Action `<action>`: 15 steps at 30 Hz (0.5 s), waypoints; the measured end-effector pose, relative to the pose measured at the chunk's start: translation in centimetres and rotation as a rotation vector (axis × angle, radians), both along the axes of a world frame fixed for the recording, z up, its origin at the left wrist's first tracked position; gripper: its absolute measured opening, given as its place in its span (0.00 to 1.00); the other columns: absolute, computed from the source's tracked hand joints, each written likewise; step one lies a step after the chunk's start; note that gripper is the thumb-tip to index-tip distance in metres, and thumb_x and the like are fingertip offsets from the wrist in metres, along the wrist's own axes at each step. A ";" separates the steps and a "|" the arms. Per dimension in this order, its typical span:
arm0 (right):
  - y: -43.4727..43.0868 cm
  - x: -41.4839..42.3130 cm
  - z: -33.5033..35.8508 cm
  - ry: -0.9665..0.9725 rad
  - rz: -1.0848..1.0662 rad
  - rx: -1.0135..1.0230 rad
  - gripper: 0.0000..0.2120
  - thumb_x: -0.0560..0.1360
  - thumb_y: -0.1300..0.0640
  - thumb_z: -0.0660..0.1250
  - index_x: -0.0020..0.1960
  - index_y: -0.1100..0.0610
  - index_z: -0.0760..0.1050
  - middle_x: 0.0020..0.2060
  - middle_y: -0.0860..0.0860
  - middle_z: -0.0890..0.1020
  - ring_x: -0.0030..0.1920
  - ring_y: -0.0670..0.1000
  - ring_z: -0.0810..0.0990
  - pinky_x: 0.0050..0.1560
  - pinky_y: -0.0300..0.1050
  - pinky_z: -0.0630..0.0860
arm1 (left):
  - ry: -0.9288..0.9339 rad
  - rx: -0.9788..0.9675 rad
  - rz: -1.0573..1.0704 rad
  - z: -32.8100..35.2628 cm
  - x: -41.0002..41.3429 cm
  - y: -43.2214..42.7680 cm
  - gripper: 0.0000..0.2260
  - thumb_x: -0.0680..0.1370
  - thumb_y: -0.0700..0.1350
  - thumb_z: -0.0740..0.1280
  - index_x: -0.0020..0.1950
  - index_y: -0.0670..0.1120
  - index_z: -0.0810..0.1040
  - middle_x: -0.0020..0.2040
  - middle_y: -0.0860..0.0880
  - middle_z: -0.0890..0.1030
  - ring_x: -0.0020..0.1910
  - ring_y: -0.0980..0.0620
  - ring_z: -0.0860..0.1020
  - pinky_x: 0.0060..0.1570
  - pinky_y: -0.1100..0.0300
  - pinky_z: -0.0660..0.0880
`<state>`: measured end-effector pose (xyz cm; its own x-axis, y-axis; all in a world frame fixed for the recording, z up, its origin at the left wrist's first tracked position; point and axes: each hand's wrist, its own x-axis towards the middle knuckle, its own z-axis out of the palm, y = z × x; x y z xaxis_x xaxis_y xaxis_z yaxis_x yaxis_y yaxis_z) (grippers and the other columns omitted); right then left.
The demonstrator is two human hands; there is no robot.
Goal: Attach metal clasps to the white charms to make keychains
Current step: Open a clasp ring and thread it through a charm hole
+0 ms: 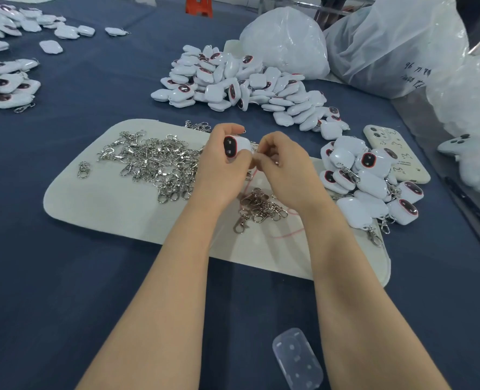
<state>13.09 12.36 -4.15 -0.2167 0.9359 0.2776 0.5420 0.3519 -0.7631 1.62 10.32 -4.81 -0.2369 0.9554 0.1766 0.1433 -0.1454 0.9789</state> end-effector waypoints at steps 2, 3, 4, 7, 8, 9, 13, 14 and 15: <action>0.1 0.0 -0.1 0.039 -0.031 -0.006 0.04 0.77 0.62 0.63 0.46 0.55 0.70 0.37 0.41 0.75 0.43 0.45 0.77 0.55 0.47 0.75 | -0.007 0.004 0.004 0.2 -0.1 0.0 0.15 0.75 0.34 0.60 0.54 0.54 0.73 0.48 0.47 0.76 0.44 0.47 0.80 0.53 0.50 0.78; 0.1 0.0 -0.1 0.067 -0.047 -0.016 0.04 0.78 0.62 0.63 0.46 0.55 0.70 0.37 0.41 0.75 0.46 0.48 0.78 0.55 0.50 0.75 | 0.001 0.006 0.011 0.3 -0.2 0.1 0.16 0.75 0.34 0.59 0.53 0.54 0.75 0.50 0.44 0.75 0.44 0.47 0.82 0.52 0.53 0.78; 0.1 0.0 -0.1 0.098 -0.060 -0.026 0.05 0.78 0.62 0.63 0.45 0.54 0.70 0.37 0.42 0.75 0.47 0.51 0.79 0.56 0.52 0.75 | 0.012 0.003 0.016 0.3 -0.2 0.2 0.17 0.75 0.33 0.58 0.52 0.53 0.76 0.51 0.42 0.74 0.43 0.48 0.82 0.50 0.56 0.78; 0.1 -0.1 -0.1 0.166 -0.092 -0.055 0.10 0.78 0.63 0.62 0.41 0.50 0.68 0.36 0.46 0.77 0.46 0.55 0.81 0.54 0.55 0.77 | 0.096 -0.011 0.027 0.0 -0.1 0.4 0.14 0.75 0.34 0.60 0.50 0.50 0.79 0.54 0.43 0.74 0.46 0.48 0.81 0.53 0.58 0.76; 0.1 -0.2 -0.1 0.179 -0.098 -0.062 0.11 0.78 0.63 0.62 0.41 0.50 0.68 0.36 0.47 0.78 0.45 0.54 0.81 0.54 0.55 0.77 | 0.130 -0.007 0.039 -0.1 -0.1 0.4 0.12 0.75 0.36 0.62 0.50 0.49 0.80 0.54 0.44 0.74 0.46 0.50 0.79 0.54 0.61 0.75; 0.0 -0.2 -0.1 0.192 -0.102 -0.069 0.10 0.78 0.64 0.62 0.41 0.51 0.68 0.37 0.48 0.78 0.44 0.54 0.81 0.53 0.55 0.77 | 0.156 0.003 0.051 -0.2 -0.1 0.4 0.09 0.75 0.37 0.63 0.49 0.48 0.80 0.52 0.47 0.73 0.45 0.55 0.77 0.53 0.68 0.73; 0.1 -0.3 0.1 0.205 -0.089 -0.092 0.08 0.78 0.63 0.62 0.43 0.54 0.69 0.40 0.52 0.78 0.40 0.52 0.78 0.51 0.54 0.78 | 0.260 0.046 0.053 -0.6 -0.1 0.4 0.04 0.75 0.39 0.67 0.47 0.46 0.80 0.50 0.50 0.71 0.44 0.68 0.69 0.43 0.84 0.61; 0.1 -0.3 0.1 0.198 -0.086 -0.096 0.07 0.78 0.63 0.62 0.44 0.54 0.69 0.40 0.52 0.78 0.39 0.51 0.78 0.50 0.53 0.78 | 0.276 0.051 0.053 -0.6 -0.2 0.5 0.03 0.76 0.40 0.67 0.47 0.46 0.80 0.51 0.49 0.71 0.44 0.69 0.69 0.43 0.84 0.60; 0.1 -0.3 0.1 0.190 -0.085 -0.100 0.06 0.78 0.63 0.62 0.44 0.55 0.69 0.40 0.52 0.78 0.38 0.50 0.77 0.49 0.51 0.78 | 0.292 0.051 0.055 -0.7 -0.2 0.5 0.03 0.76 0.40 0.67 0.47 0.46 0.80 0.52 0.48 0.71 0.43 0.69 0.69 0.43 0.83 0.60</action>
